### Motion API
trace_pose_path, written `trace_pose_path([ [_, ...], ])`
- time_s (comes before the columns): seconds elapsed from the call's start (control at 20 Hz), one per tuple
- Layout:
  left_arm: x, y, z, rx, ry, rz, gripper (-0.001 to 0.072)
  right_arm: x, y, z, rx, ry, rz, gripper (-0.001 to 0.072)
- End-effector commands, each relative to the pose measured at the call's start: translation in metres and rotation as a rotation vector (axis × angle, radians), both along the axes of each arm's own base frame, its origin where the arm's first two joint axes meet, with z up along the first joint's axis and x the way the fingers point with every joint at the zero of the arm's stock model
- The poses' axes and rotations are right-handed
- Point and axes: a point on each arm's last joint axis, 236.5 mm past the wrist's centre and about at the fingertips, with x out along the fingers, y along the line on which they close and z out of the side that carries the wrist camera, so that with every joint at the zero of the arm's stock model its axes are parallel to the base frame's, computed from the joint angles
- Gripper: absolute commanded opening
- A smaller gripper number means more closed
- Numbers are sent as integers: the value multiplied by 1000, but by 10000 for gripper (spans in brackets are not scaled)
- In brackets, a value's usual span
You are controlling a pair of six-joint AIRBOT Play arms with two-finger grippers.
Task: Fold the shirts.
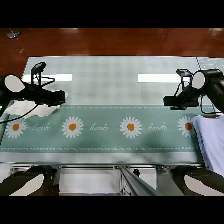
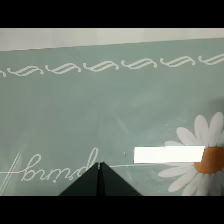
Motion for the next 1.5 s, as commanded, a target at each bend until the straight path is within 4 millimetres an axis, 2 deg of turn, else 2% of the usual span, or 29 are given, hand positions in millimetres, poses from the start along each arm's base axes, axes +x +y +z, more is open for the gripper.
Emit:
trace_pose_path([
  [0.0,0,0,0,1,0,-2,38,0,0,0,0,1,0,26],
  [0.45,0,0,0,1,0,-3,38,0,0,0,0,1,0,26],
  [0.5,-1,0,-1,4,0,-8,38,5,-1,0,-2,-19,2,26],
  [0.6,-1,0,-1,5,0,-14,38,33,3,4,12,-139,5,26],
  [0.75,0,1,-1,8,-4,-14,39,56,5,10,22,-240,9,26],
  [0.8,0,1,-1,8,-3,-14,115,66,5,14,18,-286,11,66],
  [0.85,0,0,-1,7,-1,-16,473,68,4,15,15,-296,10,362],
  [0.9,-1,-1,-3,12,2,-24,705,66,4,14,14,-285,11,640],
  [0.95,2,7,-2,54,-12,-45,704,59,1,11,2,-253,17,627],
  [1.0,7,25,3,113,-24,-18,704,44,-7,7,-33,-187,23,622],
  [1.1,27,65,28,165,-108,99,704,22,-23,4,-106,-98,78,622],
  [1.2,42,115,61,178,-230,245,704,13,-24,10,-110,-107,101,622],
  [1.25,42,142,69,189,-262,319,704,11,-21,15,-93,-130,97,622],
  [1.3,37,161,66,195,-253,371,704,11,-14,19,-60,-165,90,622],
  [1.35,28,174,52,196,-215,406,704,11,-8,22,-32,-198,81,622],
  [1.45,16,168,7,151,-109,423,704,11,2,21,21,-233,57,622],
])
